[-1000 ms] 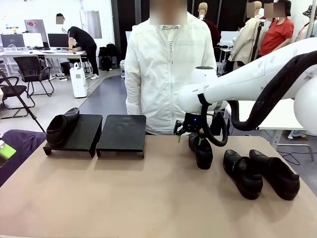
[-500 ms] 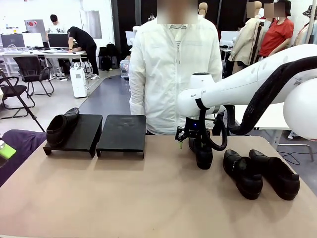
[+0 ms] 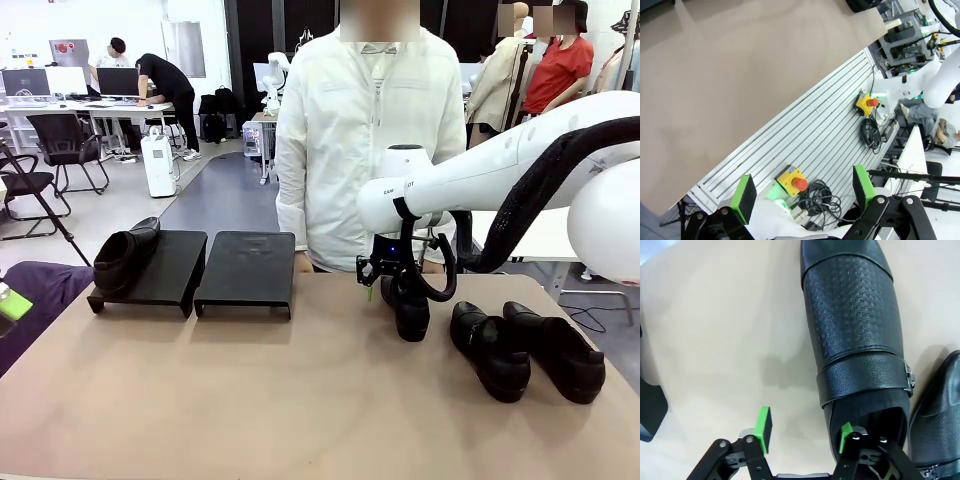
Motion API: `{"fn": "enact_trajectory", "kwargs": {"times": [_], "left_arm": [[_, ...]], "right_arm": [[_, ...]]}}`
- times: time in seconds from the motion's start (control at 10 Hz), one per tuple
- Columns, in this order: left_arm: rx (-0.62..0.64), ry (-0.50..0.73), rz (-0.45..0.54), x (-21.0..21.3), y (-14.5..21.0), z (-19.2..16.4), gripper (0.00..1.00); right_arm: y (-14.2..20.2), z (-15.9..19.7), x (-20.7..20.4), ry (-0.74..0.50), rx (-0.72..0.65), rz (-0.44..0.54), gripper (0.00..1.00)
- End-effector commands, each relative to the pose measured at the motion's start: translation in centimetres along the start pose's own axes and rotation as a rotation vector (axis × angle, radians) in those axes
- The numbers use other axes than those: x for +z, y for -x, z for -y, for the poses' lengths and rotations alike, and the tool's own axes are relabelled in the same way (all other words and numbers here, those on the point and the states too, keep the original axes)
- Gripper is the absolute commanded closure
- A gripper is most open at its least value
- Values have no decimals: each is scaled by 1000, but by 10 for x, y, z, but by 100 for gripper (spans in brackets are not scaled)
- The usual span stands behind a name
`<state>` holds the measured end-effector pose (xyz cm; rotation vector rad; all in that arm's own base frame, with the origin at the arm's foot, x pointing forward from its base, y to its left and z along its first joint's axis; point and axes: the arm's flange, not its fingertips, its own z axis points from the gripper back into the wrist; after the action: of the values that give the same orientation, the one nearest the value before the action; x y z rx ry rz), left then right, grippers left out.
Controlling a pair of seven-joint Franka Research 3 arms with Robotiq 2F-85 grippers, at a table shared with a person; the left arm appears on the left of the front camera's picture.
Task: Organize the shoes by placing them on the stand.
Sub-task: Pick up one Shoe and place it in the middle of the table.
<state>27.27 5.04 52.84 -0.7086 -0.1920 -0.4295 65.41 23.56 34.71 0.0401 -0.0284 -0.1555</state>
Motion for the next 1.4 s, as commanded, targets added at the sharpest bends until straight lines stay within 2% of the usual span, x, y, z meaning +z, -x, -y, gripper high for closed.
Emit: {"fn": "enact_trajectory", "kwargs": {"times": [0.0,0.6,0.8,1.0,1.1,1.2,1.3], "left_arm": [[-19,19,11,1,-1,-1,0],[-19,19,11,1,-1,-1,0],[-19,19,11,1,-1,-1,0],[-19,19,11,1,-1,-1,0],[-19,19,11,1,-1,-1,0],[-19,19,11,1,-1,-1,0],[-19,19,11,1,-1,-1,0]], "right_arm": [[-2,-2,1,28,1,24,100],[-4,22,17,15,-75,77,100],[3,38,38,8,-63,69,100],[45,69,97,-52,-80,19,100],[79,81,117,-77,-155,-80,100],[123,92,132,-111,-64,-76,100],[164,102,138,-141,13,-15,100]]}}
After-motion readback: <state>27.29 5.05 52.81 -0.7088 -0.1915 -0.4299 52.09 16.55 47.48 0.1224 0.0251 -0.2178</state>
